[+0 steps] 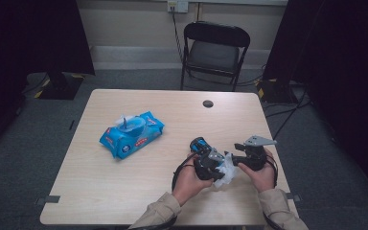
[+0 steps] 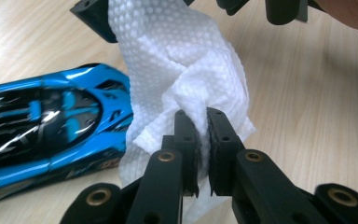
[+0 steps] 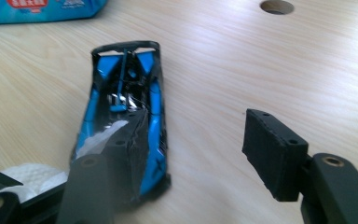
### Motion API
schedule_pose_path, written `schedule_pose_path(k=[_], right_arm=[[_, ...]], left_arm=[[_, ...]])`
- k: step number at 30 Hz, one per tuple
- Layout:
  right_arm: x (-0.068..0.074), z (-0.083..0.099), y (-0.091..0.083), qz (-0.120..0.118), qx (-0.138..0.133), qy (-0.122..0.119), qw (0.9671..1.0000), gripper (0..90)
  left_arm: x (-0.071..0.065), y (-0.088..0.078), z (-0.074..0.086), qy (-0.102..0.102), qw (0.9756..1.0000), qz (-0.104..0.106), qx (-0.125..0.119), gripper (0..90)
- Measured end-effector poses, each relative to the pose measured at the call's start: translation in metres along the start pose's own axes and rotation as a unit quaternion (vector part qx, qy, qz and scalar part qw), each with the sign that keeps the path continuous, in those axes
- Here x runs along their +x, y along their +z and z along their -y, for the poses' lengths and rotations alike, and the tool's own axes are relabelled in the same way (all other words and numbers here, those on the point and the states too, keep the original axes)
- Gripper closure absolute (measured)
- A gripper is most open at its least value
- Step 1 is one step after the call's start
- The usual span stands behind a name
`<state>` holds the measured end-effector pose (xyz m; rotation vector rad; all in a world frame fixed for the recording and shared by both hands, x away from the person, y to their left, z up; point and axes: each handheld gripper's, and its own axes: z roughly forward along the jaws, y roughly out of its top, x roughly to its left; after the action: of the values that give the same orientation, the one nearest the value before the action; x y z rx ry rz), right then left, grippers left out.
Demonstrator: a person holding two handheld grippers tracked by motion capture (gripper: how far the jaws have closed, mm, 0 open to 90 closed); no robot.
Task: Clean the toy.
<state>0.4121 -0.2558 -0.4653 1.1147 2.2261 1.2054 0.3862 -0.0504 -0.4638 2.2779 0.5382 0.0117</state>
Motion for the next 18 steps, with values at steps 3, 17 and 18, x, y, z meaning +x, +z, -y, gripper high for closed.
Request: schedule_pose_path(k=[3, 17, 18], right_arm=[[-0.003, 0.004, -0.004, 0.004, 0.000, 0.003, 1.0000, 40.8], [-0.013, 0.020, -0.030, 0.022, -0.005, 0.012, 0.9997, 43.0], [-0.014, 0.021, -0.032, 0.023, -0.005, 0.014, 0.9996, 43.2]], left_arm=[[-0.001, 0.005, -0.002, 0.002, 1.0000, 0.004, 0.000, 84.2], [-0.006, 0.024, -0.016, 0.020, 0.9994, 0.026, 0.007, 84.2], [-0.006, 0.026, -0.016, 0.019, 0.9994, 0.027, 0.006, 83.8]])
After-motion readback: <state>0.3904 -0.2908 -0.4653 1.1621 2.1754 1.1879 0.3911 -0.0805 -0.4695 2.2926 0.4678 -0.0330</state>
